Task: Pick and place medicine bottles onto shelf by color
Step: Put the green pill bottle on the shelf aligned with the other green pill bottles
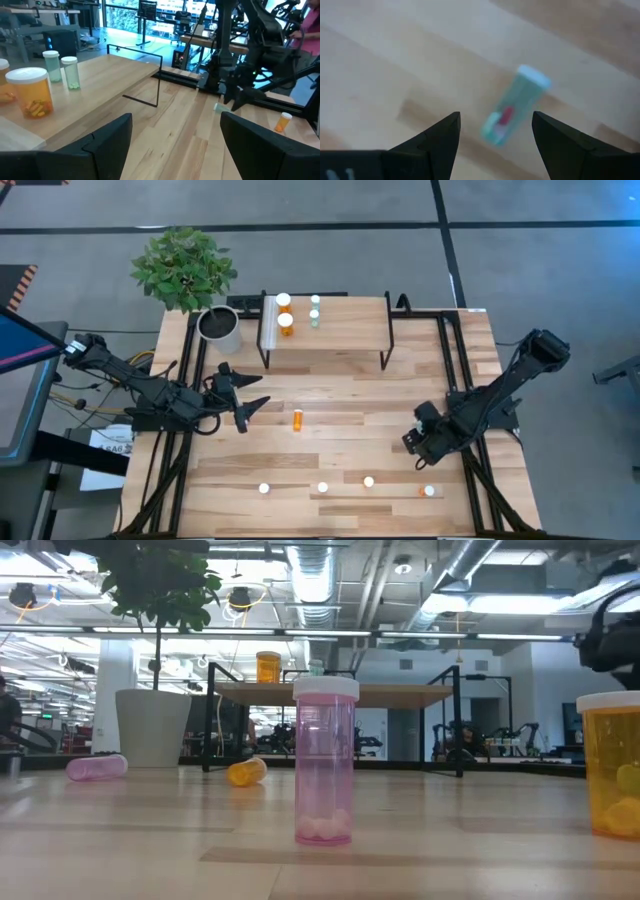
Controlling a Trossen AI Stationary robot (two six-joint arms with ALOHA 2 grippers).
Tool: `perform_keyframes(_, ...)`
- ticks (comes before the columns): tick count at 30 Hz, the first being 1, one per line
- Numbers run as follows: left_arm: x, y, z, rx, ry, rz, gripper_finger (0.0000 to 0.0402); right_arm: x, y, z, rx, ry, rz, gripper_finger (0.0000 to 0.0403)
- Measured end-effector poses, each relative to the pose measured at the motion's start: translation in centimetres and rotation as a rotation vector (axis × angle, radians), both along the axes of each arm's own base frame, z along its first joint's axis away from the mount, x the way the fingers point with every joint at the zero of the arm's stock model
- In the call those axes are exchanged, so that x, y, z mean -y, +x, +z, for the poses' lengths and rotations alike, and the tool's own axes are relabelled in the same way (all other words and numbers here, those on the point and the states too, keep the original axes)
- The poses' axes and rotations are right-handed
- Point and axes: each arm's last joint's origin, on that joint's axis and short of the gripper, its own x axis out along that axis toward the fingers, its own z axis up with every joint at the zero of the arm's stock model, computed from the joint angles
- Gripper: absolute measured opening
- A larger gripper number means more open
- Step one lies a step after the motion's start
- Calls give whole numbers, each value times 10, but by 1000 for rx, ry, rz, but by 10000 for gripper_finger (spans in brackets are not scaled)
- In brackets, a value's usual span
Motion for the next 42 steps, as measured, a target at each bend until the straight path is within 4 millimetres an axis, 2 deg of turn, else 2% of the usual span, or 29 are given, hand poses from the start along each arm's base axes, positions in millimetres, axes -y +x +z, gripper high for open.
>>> perform_keyframes(8, 0, 0, 0, 0, -1, 0, 290, 4, -5, -16, 13, 23, -31, 270)
perform_keyframes(14, 0, 0, 0, 0, -1, 0, 290, 3, -5, -20, 24, 47, -27, 261)
perform_keyframes(25, 0, 0, 0, 1, -2, 0, 290, 3, -5, -20, 16, 50, -11, 160)
perform_keyframes(33, 0, 0, 0, 1, -3, 1, 290, 2, -4, -20, 24, 51, 3, 123)
perform_keyframes(37, 0, 0, 0, 1, -2, 1, 290, 1, 0, -16, 113, 40, 32, 120)
perform_keyframes(42, 0, 0, 0, 1, -2, 1, 290, 0, 9, -1, 346, -41, 93, 119)
